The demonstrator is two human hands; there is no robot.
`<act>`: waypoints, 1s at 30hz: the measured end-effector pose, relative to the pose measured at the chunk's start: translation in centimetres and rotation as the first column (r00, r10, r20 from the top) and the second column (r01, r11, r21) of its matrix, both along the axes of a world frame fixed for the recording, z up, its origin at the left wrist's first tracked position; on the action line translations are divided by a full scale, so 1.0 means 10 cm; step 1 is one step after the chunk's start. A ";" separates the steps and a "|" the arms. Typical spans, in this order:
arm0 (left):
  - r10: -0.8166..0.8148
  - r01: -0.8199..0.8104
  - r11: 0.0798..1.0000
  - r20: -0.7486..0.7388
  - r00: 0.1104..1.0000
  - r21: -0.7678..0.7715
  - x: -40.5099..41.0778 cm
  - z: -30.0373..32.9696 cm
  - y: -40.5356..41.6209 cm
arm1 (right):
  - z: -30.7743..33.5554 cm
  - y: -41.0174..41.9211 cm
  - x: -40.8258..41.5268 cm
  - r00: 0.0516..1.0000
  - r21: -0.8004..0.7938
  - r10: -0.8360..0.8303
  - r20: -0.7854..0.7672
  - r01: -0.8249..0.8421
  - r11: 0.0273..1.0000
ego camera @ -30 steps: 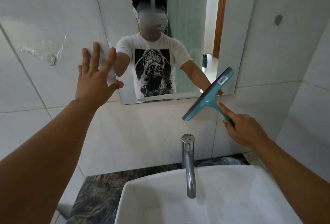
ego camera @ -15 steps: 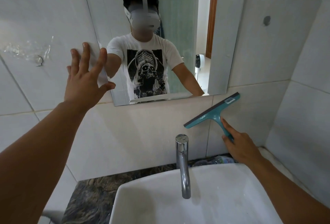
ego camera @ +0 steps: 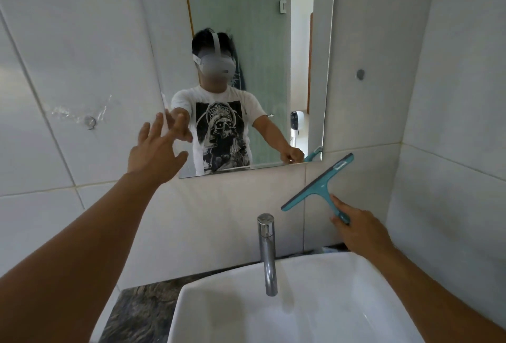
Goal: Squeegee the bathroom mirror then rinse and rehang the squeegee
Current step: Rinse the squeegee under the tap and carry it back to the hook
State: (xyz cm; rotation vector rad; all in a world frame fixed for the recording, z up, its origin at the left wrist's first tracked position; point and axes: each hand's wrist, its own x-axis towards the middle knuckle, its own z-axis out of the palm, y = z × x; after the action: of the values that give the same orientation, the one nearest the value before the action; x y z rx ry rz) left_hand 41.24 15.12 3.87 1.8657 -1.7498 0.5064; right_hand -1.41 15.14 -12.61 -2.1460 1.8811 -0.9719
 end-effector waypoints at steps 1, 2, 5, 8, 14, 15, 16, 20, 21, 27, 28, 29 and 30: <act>-0.035 0.035 0.999 0.008 0.999 -0.006 -0.11 -0.02 0.08 | 0.09 0.07 0.00 1.000 -0.015 0.002 0.005 -0.002 1.000; -0.072 0.072 0.997 0.007 0.997 -0.009 -0.23 -0.05 0.14 | 0.16 0.10 0.00 1.000 -0.027 0.010 0.011 -0.010 1.000; -0.200 0.200 0.980 0.032 0.979 0.011 -0.62 -0.15 0.39 | 0.37 0.29 0.01 0.997 -0.050 0.070 0.025 -0.069 0.996; -0.381 0.379 0.925 0.100 0.919 0.039 -0.97 -0.30 0.63 | 0.55 0.50 0.04 0.979 -0.033 0.199 0.043 -0.198 0.980; -0.652 0.644 0.758 0.121 0.748 0.101 -1.39 -0.63 1.12 | 1.00 0.90 0.35 0.911 0.131 0.395 -0.121 -0.380 0.916; -0.664 0.655 0.748 0.121 0.738 0.109 -1.40 -0.69 1.18 | 1.06 0.96 0.41 0.898 0.158 0.417 -0.140 -0.395 0.905; -0.666 0.656 0.746 0.111 0.738 0.112 -1.40 -0.74 1.24 | 1.11 1.00 0.47 0.885 0.180 0.439 -0.155 -0.412 0.893; -0.656 0.651 0.754 0.065 0.752 0.088 -1.31 -0.86 1.46 | 1.25 1.15 0.69 0.842 0.242 0.507 -0.184 -0.461 0.854; -0.650 0.646 0.760 0.072 0.756 0.072 -1.28 -0.88 1.50 | 1.27 1.19 0.75 0.828 0.255 0.523 -0.202 -0.471 0.844; -0.569 0.559 0.818 0.043 0.821 0.134 -1.05 -0.96 1.72 | 1.39 1.22 1.11 0.747 0.300 0.590 -0.307 -0.513 0.804; -0.560 0.552 0.820 0.011 0.828 0.148 -1.02 -0.97 1.76 | 1.40 1.20 1.15 0.745 0.297 0.588 -0.315 -0.511 0.807; -0.550 0.548 0.822 -0.037 0.835 0.156 -1.00 -0.99 1.80 | 1.42 1.20 1.19 0.745 0.293 0.585 -0.319 -0.510 0.809; -0.541 0.547 0.823 -0.082 0.837 0.156 -0.98 -1.00 1.84 | 1.43 1.19 1.22 0.746 0.289 0.583 -0.322 -0.509 0.811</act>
State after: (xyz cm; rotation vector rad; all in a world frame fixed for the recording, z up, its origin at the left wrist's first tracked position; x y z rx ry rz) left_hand 31.44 33.47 -6.14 1.3583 -2.2418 0.0968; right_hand 10.74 27.03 1.72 -2.6795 1.2258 -0.2377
